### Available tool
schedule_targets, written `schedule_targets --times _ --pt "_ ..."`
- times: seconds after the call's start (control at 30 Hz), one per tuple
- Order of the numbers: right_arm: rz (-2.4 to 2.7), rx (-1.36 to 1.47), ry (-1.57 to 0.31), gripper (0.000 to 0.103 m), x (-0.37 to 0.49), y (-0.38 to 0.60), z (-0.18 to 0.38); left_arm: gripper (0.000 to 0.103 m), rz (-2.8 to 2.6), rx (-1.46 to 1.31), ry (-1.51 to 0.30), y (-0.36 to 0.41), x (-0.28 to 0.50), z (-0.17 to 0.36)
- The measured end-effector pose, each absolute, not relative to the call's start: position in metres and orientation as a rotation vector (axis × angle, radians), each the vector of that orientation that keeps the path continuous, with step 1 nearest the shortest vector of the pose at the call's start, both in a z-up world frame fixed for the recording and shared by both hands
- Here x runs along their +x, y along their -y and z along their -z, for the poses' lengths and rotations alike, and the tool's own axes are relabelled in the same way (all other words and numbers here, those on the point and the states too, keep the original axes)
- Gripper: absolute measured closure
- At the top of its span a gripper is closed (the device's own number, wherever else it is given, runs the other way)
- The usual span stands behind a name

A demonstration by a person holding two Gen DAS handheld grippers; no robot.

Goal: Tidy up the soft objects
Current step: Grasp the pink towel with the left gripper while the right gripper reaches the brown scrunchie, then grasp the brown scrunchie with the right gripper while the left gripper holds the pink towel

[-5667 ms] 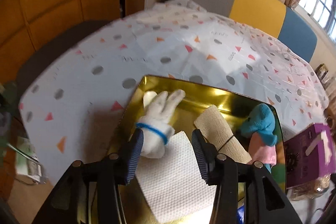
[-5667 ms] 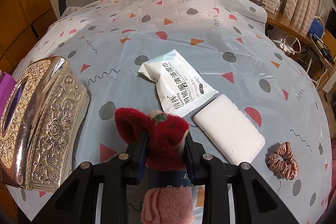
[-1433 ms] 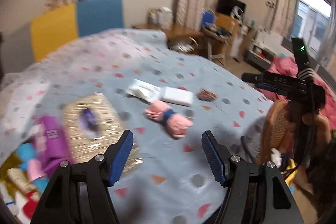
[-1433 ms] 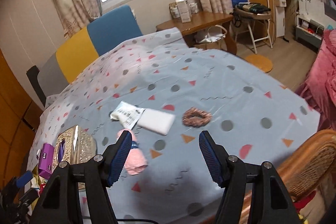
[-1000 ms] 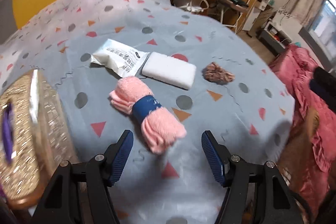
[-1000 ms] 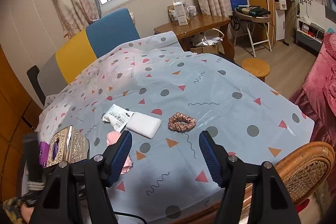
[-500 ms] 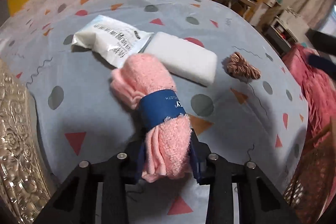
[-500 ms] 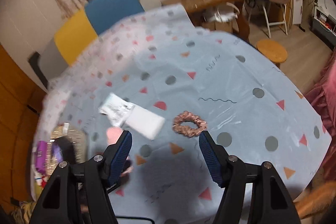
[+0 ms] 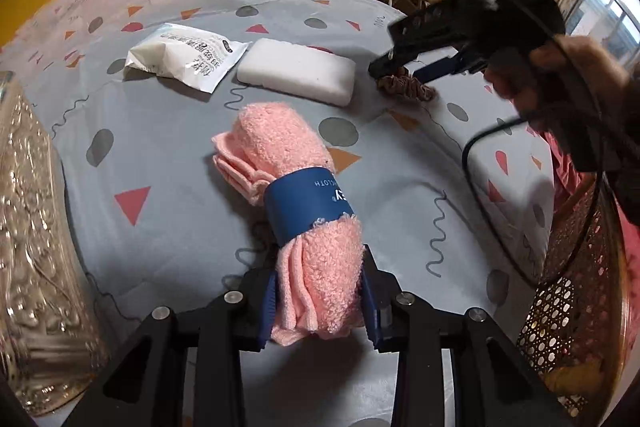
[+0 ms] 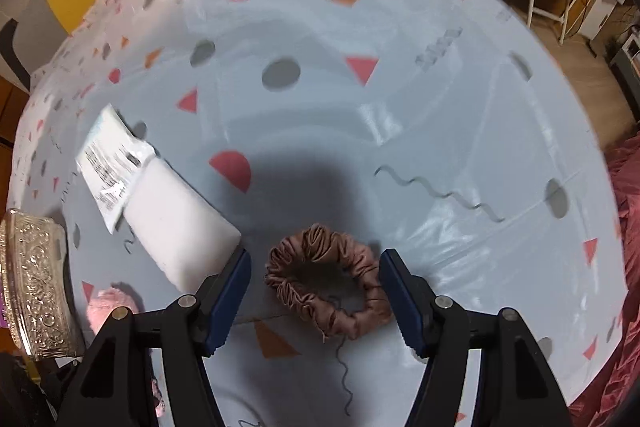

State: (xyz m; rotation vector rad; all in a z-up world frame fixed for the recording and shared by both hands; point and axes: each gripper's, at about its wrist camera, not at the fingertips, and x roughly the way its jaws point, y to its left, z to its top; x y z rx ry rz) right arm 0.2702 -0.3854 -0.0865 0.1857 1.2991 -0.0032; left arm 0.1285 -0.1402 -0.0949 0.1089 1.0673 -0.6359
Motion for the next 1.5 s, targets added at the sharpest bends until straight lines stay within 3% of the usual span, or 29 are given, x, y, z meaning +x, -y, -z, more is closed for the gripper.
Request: schedule_targets --times 0.2,0.3,0.37,0.77,1.1,1.33,1.5 --pt "-0.004 0.055 -1.347 0.037 0.258 0.367 0.102 0.067 0.627 0.069 -1.081 0.134 0.123 0.095" --pt "-0.009 0.030 -1.353 0.059 0.248 0.363 0.099 0.067 0.624 0.074 -1.078 0.130 0.114 0.094" --pt "-0.015 0.022 -1.360 0.085 0.241 0.360 0.096 0.067 0.623 0.079 -1.077 0.128 0.110 0.093" --pt "-0.234 0.069 -1.460 0.086 0.193 0.274 0.088 0.068 0.625 0.064 -1.085 0.107 0.083 0.093" --pt "-0.123 0.088 -1.361 0.086 0.173 0.232 0.097 0.069 0.600 0.051 -1.074 0.087 0.067 0.092" --pt "-0.113 0.359 -1.305 0.086 0.161 0.270 0.099 0.069 0.607 0.061 -0.991 0.083 0.064 0.059" --pt "-0.103 0.339 -1.293 0.086 0.170 0.281 0.101 0.069 0.589 0.038 -0.894 0.075 0.073 0.021"
